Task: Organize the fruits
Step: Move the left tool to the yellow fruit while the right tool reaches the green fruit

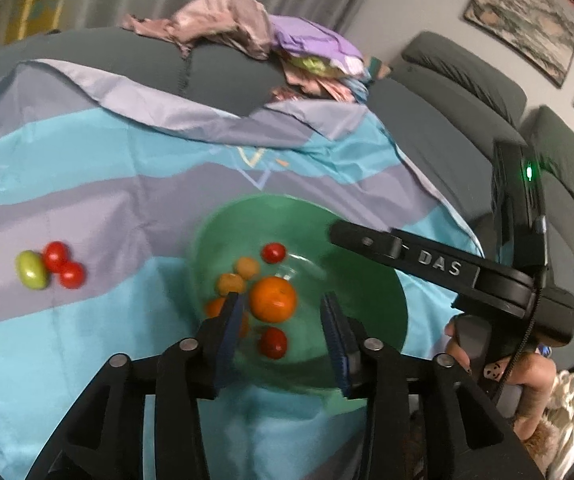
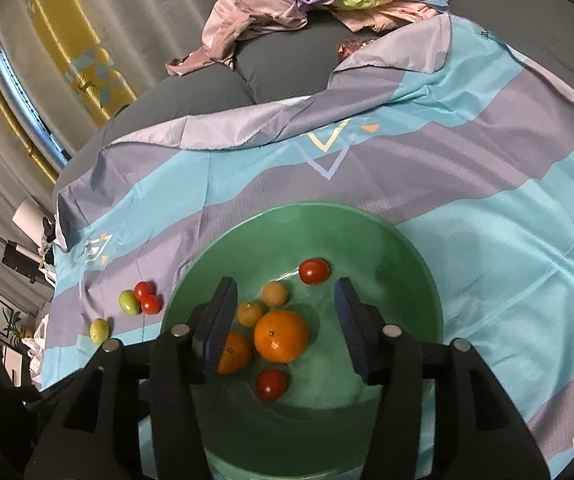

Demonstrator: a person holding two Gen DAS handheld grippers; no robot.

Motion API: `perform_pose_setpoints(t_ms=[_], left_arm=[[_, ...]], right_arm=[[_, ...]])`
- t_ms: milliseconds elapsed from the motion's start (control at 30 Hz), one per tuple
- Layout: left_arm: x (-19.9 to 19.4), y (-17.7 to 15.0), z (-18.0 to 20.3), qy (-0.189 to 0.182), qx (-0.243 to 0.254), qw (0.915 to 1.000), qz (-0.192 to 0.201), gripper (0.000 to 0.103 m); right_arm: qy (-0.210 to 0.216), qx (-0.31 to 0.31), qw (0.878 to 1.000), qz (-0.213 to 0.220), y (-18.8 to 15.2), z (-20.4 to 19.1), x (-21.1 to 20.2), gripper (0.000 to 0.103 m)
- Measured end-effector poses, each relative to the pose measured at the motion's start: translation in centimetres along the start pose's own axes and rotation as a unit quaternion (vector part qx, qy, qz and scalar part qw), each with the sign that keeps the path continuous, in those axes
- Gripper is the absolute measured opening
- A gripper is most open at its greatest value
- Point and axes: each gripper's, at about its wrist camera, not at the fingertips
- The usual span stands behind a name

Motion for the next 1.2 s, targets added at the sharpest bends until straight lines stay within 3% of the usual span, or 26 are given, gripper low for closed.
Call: perform_pose_setpoints(t_ms=[233,333,400,567,700,900,1033,1133,1200], left_arm=[[-4.1,1.4,-4.3,0.086,-0.019,0.9945,0.055,0.052],[-5.2,1.4,-7.1,0.150,-0.025,0.9859,0.069,0.063],[-5.7,1.1,-9.4,0.192,-0.046,0.9782,0.066,0.063],[-7.5,0.1,-14.1,0.249,-0.119,0.9586,0.070,0.063],[-8.2,-0.4,-15.7,0.276,-0.139,0.9485,0.071,0.065],[-9.1,-0.5,-17.3,0.317,-0.122,0.9372,0.080,0.065],[-8.4,-0.7,-19.0,0.307,-0.139,0.9392,0.065,0.065],[-7.3,-0.7,-20.0,0.286,-0.150,0.9454,0.041,0.065],[-6.8,-0.7,-20.5,0.290,-0.156,0.9436,0.036,0.065]], right_arm=[[0.005,-0.005,1.000,0.005,-0.1,-0.8,-0.2,0.059],[0.008,-0.014,1.000,0.007,-0.3,-1.6,-0.1,0.060],[0.008,-0.022,1.000,0.006,-0.5,-2.1,0.0,0.061],[0.016,-0.037,0.999,0.002,-0.8,-3.2,0.4,0.064],[0.023,-0.050,0.998,-0.004,-1.3,-4.1,0.7,0.070],[0.062,-0.062,0.996,-0.017,-2.0,-6.7,0.9,0.072],[0.119,-0.079,0.989,-0.040,-2.6,-10.7,1.5,0.073],[0.151,-0.096,0.982,-0.062,-3.2,-14.9,3.4,0.073],[0.158,-0.093,0.979,-0.086,-3.7,-16.8,5.2,0.072]])
Point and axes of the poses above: each gripper's, at about its wrist camera, not at the fingertips, and x roughly the way its jaws point, z to its right, y to its top, and after that the axes turned 14 degrees about z, right-handed
